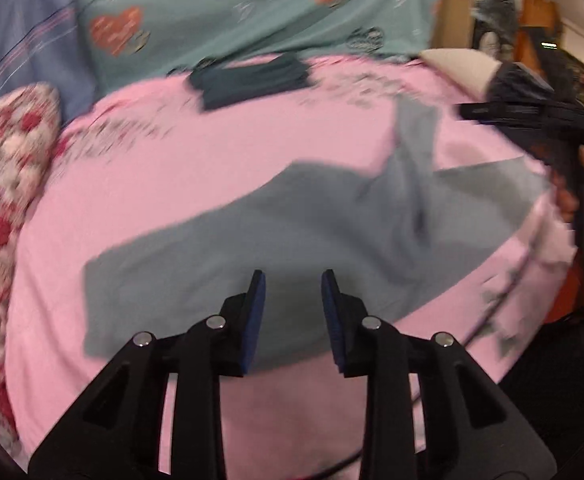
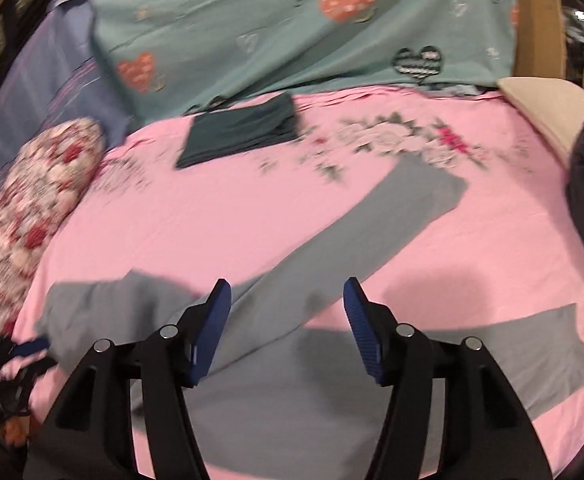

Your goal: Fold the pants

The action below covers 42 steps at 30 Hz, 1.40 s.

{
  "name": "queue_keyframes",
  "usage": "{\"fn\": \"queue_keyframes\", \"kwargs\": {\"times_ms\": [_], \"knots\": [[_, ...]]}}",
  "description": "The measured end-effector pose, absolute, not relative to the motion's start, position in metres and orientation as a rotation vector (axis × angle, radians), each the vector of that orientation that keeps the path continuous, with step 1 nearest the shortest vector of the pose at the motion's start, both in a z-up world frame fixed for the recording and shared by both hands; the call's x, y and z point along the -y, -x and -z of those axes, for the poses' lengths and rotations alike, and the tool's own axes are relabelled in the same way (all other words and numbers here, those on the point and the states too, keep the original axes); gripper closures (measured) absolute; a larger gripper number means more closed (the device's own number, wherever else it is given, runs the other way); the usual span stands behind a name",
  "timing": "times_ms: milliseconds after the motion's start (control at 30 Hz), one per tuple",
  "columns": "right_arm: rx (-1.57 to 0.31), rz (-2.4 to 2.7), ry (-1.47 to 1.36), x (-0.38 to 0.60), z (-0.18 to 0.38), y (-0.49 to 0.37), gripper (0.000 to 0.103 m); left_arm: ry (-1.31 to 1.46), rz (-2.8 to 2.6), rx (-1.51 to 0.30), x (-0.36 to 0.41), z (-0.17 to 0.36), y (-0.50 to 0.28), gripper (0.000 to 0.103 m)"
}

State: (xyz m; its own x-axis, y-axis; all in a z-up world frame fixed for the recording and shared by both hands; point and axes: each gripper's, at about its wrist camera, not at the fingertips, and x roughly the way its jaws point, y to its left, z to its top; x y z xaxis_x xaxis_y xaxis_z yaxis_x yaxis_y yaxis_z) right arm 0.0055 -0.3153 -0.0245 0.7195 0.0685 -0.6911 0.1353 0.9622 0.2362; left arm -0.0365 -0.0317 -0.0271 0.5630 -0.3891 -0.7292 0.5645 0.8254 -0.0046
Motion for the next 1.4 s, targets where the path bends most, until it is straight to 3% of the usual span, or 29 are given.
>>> {"fn": "queue_keyframes", "kwargs": {"times_ms": [167,400,433,467,500,767,833,900,967,1133,1233,1300,1400], "knots": [[-0.847,0.11,-0.292,0.307,0.042,-0.055,0.043,-0.233,0.712,-0.837,0.101,0.036,0.018,0.075],[-1.015,0.119,-0.253,0.292,0.084,-0.091,0.045,-0.187,0.824,-0.955,0.126,0.061,0.009,0.076],[-1.036,0.112,-0.238,0.291,0.089,-0.093,0.052,-0.189,0.844,-0.962,0.126,0.063,0.011,0.076],[-1.055,0.094,-0.232,0.29,0.093,-0.092,0.083,-0.196,0.855,-0.968,0.127,0.064,0.014,0.076],[-1.065,0.079,-0.23,0.29,0.095,-0.089,0.101,-0.208,0.859,-0.972,0.129,0.066,0.016,0.076],[-0.873,0.11,-0.249,0.321,0.058,0.005,0.101,-0.254,0.908,-0.969,0.138,0.065,0.029,0.076],[-0.831,0.124,-0.253,0.327,0.052,0.035,0.101,-0.268,0.928,-0.966,0.143,0.065,0.034,0.072],[-0.767,0.147,-0.254,0.332,0.047,0.067,0.101,-0.281,0.95,-0.965,0.148,0.064,0.041,0.06],[-0.724,0.164,-0.25,0.332,0.049,0.097,0.101,-0.316,0.972,-0.959,0.155,0.068,0.047,0.054],[-0.894,0.155,-0.35,0.336,0.095,0.112,0.1,-0.379,0.961,-0.981,0.166,0.085,0.054,0.055],[-0.802,0.236,-0.263,0.34,0.063,0.114,0.085,-0.373,0.965,-0.991,0.165,0.082,0.056,0.056],[-0.725,0.294,-0.142,0.34,0.035,0.109,0.054,-0.369,0.969,-0.98,0.165,0.076,0.055,0.057],[-0.666,0.299,0.022,0.333,0.002,0.073,0.048,-0.343,0.943,-0.931,0.164,0.06,0.053,0.053]]}}
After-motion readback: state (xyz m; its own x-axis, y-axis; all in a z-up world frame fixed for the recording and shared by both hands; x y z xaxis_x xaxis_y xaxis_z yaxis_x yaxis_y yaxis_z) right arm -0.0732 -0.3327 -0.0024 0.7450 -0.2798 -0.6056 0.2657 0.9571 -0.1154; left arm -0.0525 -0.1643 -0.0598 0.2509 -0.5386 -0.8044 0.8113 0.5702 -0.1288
